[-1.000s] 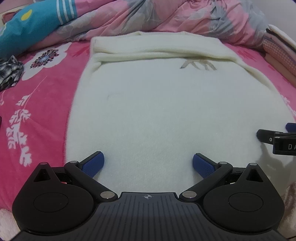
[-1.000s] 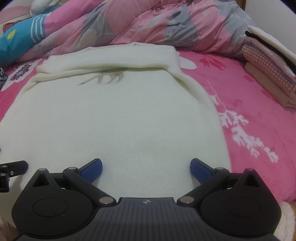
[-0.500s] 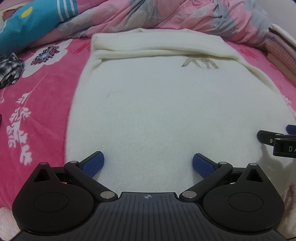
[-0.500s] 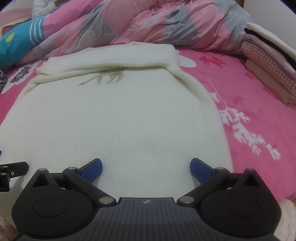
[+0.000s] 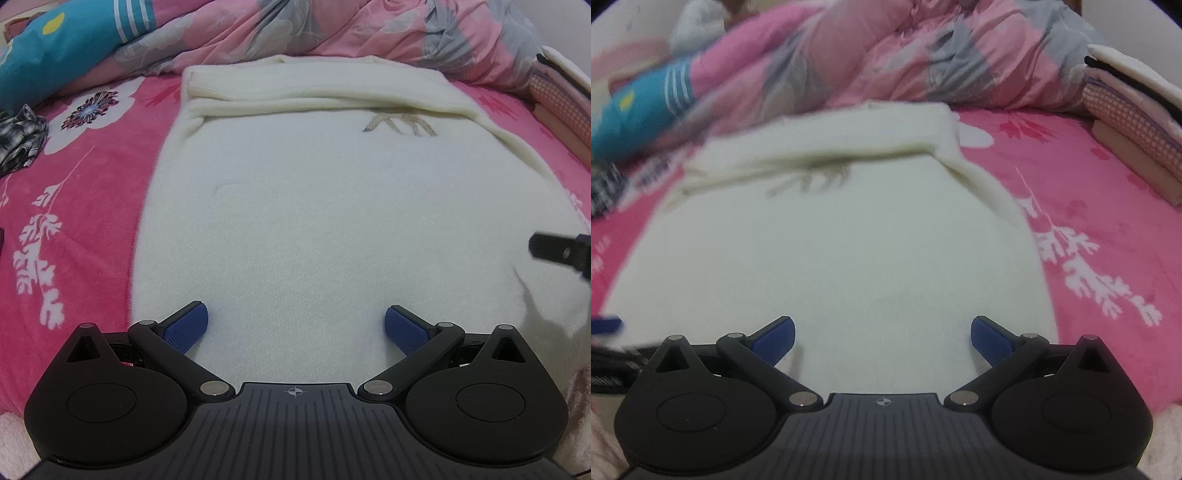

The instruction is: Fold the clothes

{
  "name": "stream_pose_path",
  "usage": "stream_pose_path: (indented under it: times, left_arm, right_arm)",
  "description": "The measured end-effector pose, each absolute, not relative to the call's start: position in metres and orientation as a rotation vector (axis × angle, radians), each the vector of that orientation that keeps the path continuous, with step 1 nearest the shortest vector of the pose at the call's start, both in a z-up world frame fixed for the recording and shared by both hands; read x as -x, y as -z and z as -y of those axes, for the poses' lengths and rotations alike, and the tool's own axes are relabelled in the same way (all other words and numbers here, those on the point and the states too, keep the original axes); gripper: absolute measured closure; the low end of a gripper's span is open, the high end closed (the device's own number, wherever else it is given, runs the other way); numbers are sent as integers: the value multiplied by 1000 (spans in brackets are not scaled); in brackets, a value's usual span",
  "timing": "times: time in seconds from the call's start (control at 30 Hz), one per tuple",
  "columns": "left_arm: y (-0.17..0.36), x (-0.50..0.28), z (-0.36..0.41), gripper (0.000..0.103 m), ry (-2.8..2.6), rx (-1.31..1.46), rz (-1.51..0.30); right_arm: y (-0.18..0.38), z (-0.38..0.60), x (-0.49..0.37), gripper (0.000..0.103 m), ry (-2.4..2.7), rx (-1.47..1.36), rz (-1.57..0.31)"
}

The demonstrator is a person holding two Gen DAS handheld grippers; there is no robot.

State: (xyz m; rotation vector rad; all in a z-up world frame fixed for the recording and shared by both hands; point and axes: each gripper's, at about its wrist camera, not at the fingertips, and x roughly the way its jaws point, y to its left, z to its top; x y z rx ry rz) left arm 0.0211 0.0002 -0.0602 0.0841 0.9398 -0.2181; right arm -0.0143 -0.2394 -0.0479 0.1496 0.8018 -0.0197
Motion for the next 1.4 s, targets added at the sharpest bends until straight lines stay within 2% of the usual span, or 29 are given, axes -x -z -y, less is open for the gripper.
stream_pose_path:
  times: [0.33, 0.63, 0.97, 1.4]
  left_arm:
    - [60, -23, 0, 0, 216, -84, -948]
    - [59, -22, 1, 0, 208, -83, -950]
    - [60, -22, 1, 0, 203, -82, -951]
    - [60, -27, 3, 0, 195, -85, -985]
  right_arm:
    - [39, 233, 15, 1, 11, -85, -731]
    - [41, 227, 16, 7, -7, -44, -712]
    - [49, 222, 19, 35, -62, -22, -708]
    - [59, 219, 20, 35, -75, -19, -722]
